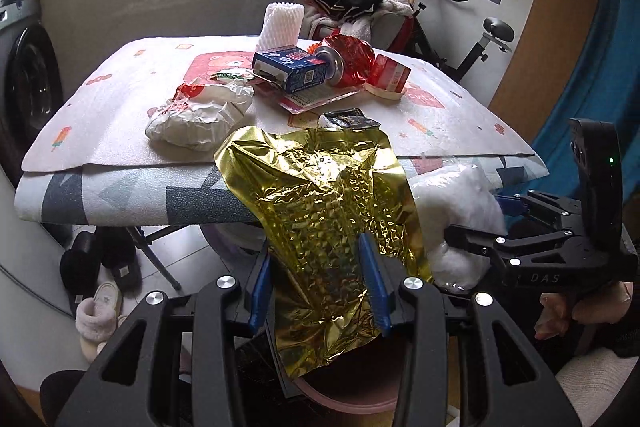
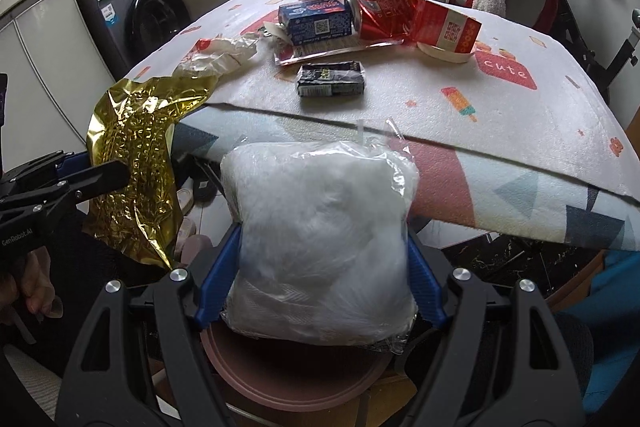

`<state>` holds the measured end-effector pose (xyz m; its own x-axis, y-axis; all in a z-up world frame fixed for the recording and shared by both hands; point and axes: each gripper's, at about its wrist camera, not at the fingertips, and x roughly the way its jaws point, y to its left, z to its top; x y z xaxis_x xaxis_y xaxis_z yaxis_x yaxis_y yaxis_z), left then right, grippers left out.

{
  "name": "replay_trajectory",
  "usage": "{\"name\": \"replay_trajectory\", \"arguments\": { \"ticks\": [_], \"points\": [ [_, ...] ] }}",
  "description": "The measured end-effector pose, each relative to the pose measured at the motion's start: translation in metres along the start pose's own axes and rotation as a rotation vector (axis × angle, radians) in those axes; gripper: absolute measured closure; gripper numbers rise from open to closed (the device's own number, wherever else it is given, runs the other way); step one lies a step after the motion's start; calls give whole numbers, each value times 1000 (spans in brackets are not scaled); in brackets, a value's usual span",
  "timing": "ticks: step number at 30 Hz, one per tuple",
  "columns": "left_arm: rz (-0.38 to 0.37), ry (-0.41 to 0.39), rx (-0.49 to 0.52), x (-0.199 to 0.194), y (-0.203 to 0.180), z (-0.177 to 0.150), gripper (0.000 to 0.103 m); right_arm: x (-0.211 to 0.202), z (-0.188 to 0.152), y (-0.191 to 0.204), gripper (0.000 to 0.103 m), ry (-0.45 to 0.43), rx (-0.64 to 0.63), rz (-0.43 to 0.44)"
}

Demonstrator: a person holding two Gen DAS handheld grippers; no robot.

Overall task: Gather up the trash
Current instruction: 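Carry the foil packet and fluff bag down toward the pink bin with both tools, then open the right tool over the bin while the left tool drops the foil packet in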

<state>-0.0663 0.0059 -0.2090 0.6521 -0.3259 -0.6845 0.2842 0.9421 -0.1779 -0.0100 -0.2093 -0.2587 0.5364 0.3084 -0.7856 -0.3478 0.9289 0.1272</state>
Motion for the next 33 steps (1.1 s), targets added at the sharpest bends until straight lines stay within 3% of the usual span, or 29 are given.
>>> {"name": "replay_trajectory", "arguments": {
  "ticks": [8,14,22,28,33],
  "points": [
    [-12,-37,20,-8,-3,-11,63,10,-9,-7,28,41,34,30],
    [-22,15,-19,7,5,-13,63,24,-12,-22,28,87,108,45],
    [-35,17,-32,10,8,-14,63,34,-7,-12,28,141,41,53],
    [-39,25,-15,12,5,-14,63,45,-8,-16,25,193,59,73],
    [-40,38,-3,15,2,-14,63,38,-6,-20,18,159,88,69]
  ]
}}
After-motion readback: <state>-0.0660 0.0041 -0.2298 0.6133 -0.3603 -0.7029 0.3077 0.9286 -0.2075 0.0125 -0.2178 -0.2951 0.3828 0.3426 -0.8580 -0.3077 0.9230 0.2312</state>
